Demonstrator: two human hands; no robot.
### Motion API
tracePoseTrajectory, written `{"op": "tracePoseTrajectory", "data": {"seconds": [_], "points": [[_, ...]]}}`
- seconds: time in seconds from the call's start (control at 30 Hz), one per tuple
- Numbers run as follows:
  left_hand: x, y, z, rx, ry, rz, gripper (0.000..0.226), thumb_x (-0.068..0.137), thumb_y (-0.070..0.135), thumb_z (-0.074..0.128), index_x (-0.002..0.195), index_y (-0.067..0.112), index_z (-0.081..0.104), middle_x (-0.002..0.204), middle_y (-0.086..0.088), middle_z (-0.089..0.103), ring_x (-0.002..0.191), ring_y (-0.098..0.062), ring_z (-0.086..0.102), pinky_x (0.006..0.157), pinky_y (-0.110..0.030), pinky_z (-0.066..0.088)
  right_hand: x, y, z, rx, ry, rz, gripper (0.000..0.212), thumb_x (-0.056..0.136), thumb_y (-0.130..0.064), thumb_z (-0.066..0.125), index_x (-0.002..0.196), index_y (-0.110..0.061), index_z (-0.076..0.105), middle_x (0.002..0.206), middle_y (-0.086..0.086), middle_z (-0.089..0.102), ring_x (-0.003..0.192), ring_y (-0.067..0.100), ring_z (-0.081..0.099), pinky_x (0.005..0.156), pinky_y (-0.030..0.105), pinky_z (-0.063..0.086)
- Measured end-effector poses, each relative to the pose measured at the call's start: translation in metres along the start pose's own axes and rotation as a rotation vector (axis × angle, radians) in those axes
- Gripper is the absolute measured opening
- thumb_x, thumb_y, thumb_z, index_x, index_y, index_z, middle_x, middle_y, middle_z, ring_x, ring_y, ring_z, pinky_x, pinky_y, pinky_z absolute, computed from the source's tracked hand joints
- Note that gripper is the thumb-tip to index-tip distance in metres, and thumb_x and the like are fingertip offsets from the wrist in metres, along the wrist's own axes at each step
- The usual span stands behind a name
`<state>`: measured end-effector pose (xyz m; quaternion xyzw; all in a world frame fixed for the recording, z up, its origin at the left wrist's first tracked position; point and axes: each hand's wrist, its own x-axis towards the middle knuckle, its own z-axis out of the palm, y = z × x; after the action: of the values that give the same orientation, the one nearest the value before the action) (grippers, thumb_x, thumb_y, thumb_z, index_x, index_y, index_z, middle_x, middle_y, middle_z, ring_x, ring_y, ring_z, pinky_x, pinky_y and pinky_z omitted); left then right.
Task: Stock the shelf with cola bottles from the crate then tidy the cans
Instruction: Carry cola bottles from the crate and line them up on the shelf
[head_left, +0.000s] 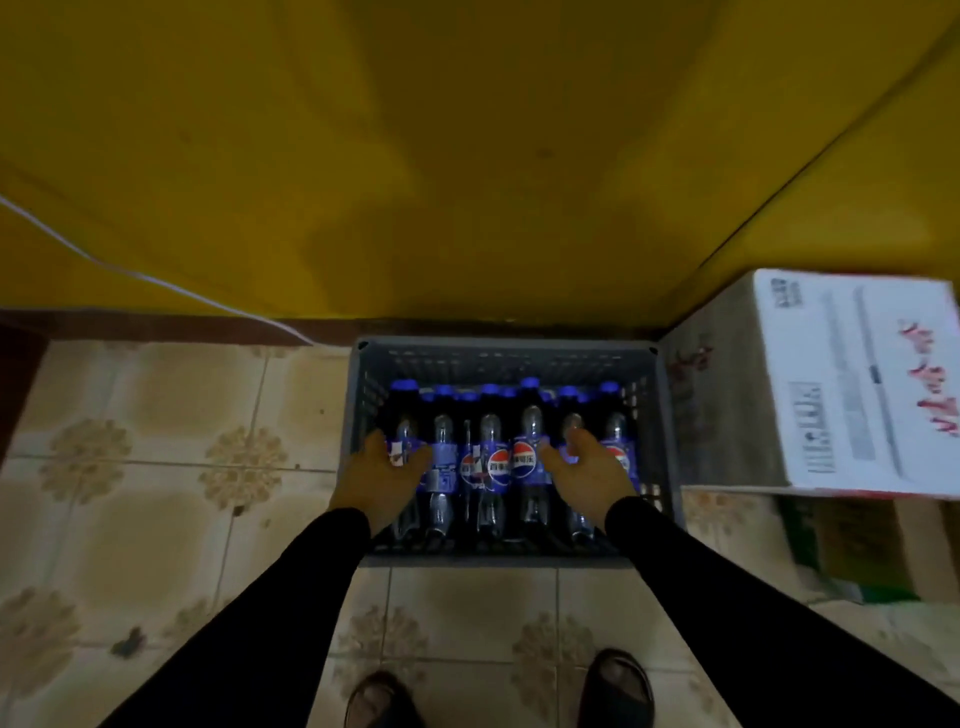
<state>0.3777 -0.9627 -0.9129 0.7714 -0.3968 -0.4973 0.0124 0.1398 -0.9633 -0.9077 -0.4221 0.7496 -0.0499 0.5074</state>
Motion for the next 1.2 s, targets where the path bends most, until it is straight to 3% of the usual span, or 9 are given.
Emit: {"op": "tracePoseTrajectory", "data": {"seconds": [0.1, 0.2, 0.27, 0.47, 0.63, 0.77, 0.9, 1.1, 1.2], "points": [[0.051, -0.04, 0.036, 0.026, -0.025, -0.074, 0.101, 0.082, 0.063, 0.062, 0.155, 0.019, 0.009, 0.145, -0.018, 0.045, 0.118, -0.039, 0.056, 0.095, -0.05, 0.051, 0.043, 0.032, 0.049, -0.066, 0.022, 0.027, 0.05, 0.096, -0.037, 0.055, 0.128, 0.002, 0.051, 0.127, 0.021, 0.058, 0.114, 0.033, 0.056, 0.083, 0.03, 0.041], [0.075, -0.06, 0.058, 0.042, -0.066, -0.127, 0.112, 0.077, 0.061, 0.067, 0.155, 0.02, -0.002, 0.136, -0.022, 0.05, 0.11, -0.04, 0.06, 0.09, -0.051, 0.054, 0.071, 0.05, 0.079, -0.176, 0.056, 0.066, 0.051, 0.094, -0.039, 0.055, 0.128, -0.001, 0.048, 0.128, 0.021, 0.057, 0.116, 0.035, 0.055, 0.088, 0.033, 0.043], [0.083, -0.067, 0.066, 0.04, -0.019, -0.12, 0.114, 0.067, 0.061, 0.07, 0.152, 0.018, 0.007, 0.132, -0.02, 0.052, 0.108, -0.04, 0.06, 0.089, -0.054, 0.054, 0.082, 0.05, 0.089, -0.249, 0.121, 0.073, 0.048, 0.093, -0.034, 0.056, 0.125, 0.001, 0.047, 0.125, 0.024, 0.056, 0.113, 0.038, 0.056, 0.089, 0.038, 0.046], [0.089, -0.061, 0.072, 0.135, 0.128, -0.148, 0.098, 0.077, 0.047, 0.076, 0.148, 0.008, 0.022, 0.143, -0.024, 0.036, 0.126, -0.043, 0.045, 0.102, -0.054, 0.044, 0.096, 0.043, 0.109, -0.566, 0.192, 0.143, 0.073, 0.091, -0.029, 0.06, 0.142, 0.008, 0.023, 0.14, 0.029, 0.036, 0.12, 0.041, 0.051, 0.097, 0.041, 0.045], [0.093, -0.062, 0.075, 0.041, 0.165, -0.113, 0.087, 0.079, 0.038, 0.077, 0.144, 0.004, 0.029, 0.136, -0.021, 0.047, 0.121, -0.038, 0.052, 0.101, -0.05, 0.047, 0.097, 0.044, 0.115, -0.659, 0.213, 0.138, 0.076, 0.093, -0.027, 0.057, 0.143, 0.012, 0.016, 0.142, 0.033, 0.032, 0.124, 0.042, 0.047, 0.104, 0.042, 0.041], [0.085, -0.06, 0.07, -0.212, 0.128, -0.072, 0.067, 0.079, 0.026, 0.079, 0.132, 0.007, 0.044, 0.122, -0.014, 0.06, 0.107, -0.03, 0.062, 0.093, -0.044, 0.053, 0.099, 0.051, 0.105, -0.427, 0.172, 0.078, 0.066, 0.089, -0.028, 0.064, 0.137, 0.007, 0.034, 0.137, 0.026, 0.045, 0.121, 0.039, 0.051, 0.099, 0.041, 0.044], [0.066, -0.055, 0.067, -0.335, 0.08, 0.033, 0.052, 0.084, 0.017, 0.075, 0.127, 0.011, 0.048, 0.11, -0.006, 0.064, 0.093, -0.02, 0.062, 0.082, -0.03, 0.05, 0.09, 0.068, 0.078, -0.047, 0.035, 0.031, 0.038, 0.082, -0.026, 0.074, 0.114, -0.01, 0.062, 0.112, 0.009, 0.069, 0.103, 0.027, 0.064, 0.09, 0.035, 0.05], [0.038, -0.03, 0.056, -0.469, 0.003, 0.146, 0.048, 0.082, 0.018, 0.077, 0.121, 0.022, 0.049, 0.108, 0.0, 0.064, 0.091, -0.011, 0.062, 0.081, -0.028, 0.05, 0.054, 0.061, 0.046, 0.767, -0.249, 0.098, 0.022, 0.091, -0.01, 0.059, 0.113, -0.01, 0.065, 0.102, 0.009, 0.071, 0.087, 0.021, 0.067, 0.073, 0.033, 0.054], [0.017, -0.008, 0.04, -0.523, -0.004, 0.187, 0.049, 0.082, 0.019, 0.077, 0.122, 0.024, 0.049, 0.106, 0.004, 0.063, 0.09, -0.006, 0.061, 0.08, -0.026, 0.05, 0.033, 0.029, 0.034, 0.962, -0.354, 0.022, 0.038, 0.081, -0.015, 0.062, 0.118, -0.006, 0.064, 0.109, 0.018, 0.069, 0.09, 0.026, 0.069, 0.072, 0.036, 0.059]]}}
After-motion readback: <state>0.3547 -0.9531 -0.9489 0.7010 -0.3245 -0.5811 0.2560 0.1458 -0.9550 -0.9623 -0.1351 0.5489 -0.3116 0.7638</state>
